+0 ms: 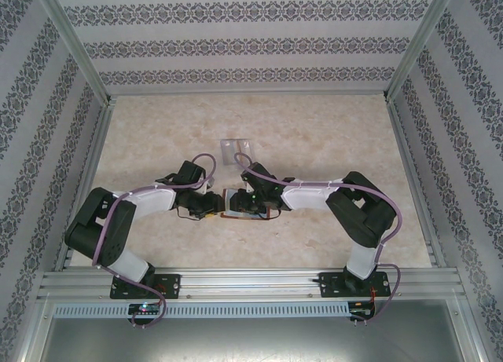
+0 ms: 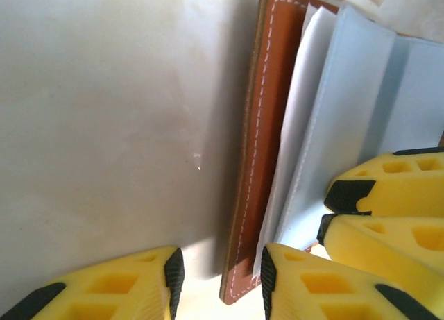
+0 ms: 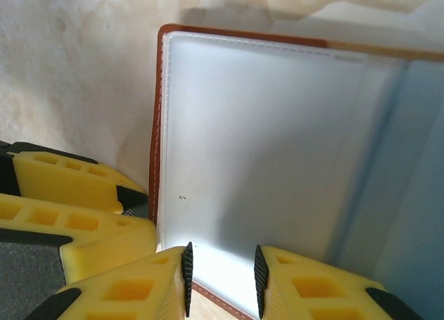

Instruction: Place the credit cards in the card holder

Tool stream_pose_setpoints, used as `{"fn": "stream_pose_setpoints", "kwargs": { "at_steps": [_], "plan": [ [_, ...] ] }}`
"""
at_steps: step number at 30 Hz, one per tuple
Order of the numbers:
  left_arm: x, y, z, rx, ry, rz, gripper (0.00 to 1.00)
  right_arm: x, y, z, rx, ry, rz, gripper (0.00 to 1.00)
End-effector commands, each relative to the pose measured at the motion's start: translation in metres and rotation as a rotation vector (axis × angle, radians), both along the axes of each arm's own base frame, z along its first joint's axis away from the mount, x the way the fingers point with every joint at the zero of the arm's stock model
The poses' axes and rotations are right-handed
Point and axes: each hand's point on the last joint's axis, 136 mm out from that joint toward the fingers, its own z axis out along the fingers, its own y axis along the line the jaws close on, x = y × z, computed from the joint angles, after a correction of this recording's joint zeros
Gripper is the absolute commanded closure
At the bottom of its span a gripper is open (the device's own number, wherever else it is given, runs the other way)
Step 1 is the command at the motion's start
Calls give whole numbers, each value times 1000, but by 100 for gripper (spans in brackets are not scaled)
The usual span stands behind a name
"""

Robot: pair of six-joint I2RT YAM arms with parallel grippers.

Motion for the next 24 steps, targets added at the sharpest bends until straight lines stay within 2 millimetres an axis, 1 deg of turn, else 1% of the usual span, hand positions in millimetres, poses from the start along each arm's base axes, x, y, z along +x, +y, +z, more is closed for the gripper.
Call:
{"fn": "stream_pose_setpoints", "kwargs": {
  "at_steps": [1, 3, 4, 6, 7, 8, 9, 13, 14, 16, 18, 20, 21, 23, 24],
  "plan": [
    [1, 4, -21, 62, -5, -22, 61, 2, -1, 5, 27, 7, -16, 67],
    [0, 2, -25, 51, 7, -23, 55, 2, 0, 8, 31, 0, -14, 67],
    [0, 0, -26, 43, 9, -24, 55, 3, 0, 8, 32, 2, -15, 67],
    [1, -2, -27, 23, 7, -13, 47, 3, 2, 9, 46, 11, -17, 68],
    [2, -3, -25, 13, -4, -12, 46, 3, 2, 8, 48, 16, -17, 68],
    [2, -4, -23, 5, -12, -12, 48, 2, 2, 6, 48, 22, -19, 68],
    [3, -2, -22, 17, -20, -14, 51, 2, 2, 4, 49, 26, -22, 68],
    [6, 11, -14, 107, -72, -25, 74, 4, 1, -1, 71, 65, -48, 69],
    [8, 13, -9, 111, -96, -20, 78, 4, 0, -4, 61, 73, -53, 69],
    [13, 15, 6, 114, -156, -12, 79, 4, -4, -11, 36, 93, -53, 70],
    [18, 18, 28, 112, -232, -1, 80, 3, -7, -18, 21, 118, -63, 70],
    [23, 18, 52, 79, -317, 17, 84, 2, -8, -21, 17, 126, -61, 71],
    [25, 14, 65, 38, -367, 20, 88, 1, -8, -22, 16, 127, -61, 71],
    [28, 3, 84, -59, -429, 17, 93, 1, -9, -23, 16, 131, -65, 71],
    [29, -3, 88, -103, -437, 15, 94, 0, -9, -23, 19, 134, -67, 71]
  ]
}}
